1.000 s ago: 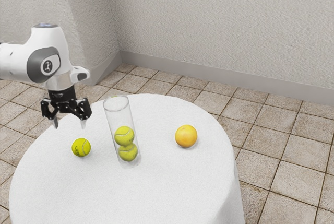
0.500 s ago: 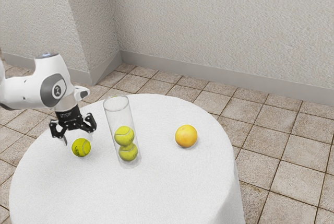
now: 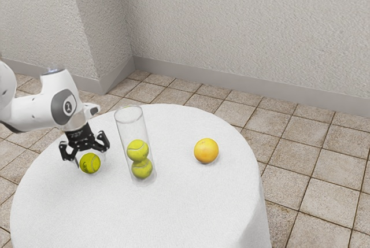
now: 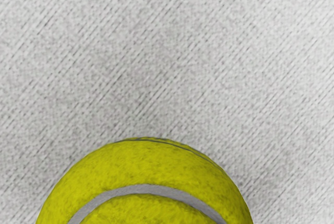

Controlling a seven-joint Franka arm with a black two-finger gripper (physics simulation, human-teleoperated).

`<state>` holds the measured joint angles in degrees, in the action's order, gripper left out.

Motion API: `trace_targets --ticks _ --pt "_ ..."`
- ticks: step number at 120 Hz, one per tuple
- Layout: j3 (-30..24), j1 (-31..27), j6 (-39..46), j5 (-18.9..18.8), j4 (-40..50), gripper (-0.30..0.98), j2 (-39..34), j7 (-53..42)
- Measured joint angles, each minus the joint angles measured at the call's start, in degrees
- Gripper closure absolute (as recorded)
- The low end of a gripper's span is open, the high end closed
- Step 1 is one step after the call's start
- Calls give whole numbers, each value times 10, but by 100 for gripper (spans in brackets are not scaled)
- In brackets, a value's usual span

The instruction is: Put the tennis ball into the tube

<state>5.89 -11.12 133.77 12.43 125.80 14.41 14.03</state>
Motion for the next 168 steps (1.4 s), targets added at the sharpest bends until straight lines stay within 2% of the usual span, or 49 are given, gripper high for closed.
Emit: trace_targets --ticks 25,48,82,104,118,132,143,155,168 --pt "0 -1 2 31 0 0 13 -12" --pt "0 -11 4 43 0 0 18 -23" --pt "0 -11 6 45 -1 23 17 -36" --pt "0 -11 6 44 -1 26 11 -39" --pt "0 -7 0 40 -1 27 -32 -39" --pt "-3 -5 -31 -4 -24 28 -105 -30" --pt "-17 -11 -80 -48 -83 28 -135 -15" --pt "-39 -22 -146 -83 -173 29 -135 4" --pt "-55 -20 -222 -101 -280 29 -98 24"
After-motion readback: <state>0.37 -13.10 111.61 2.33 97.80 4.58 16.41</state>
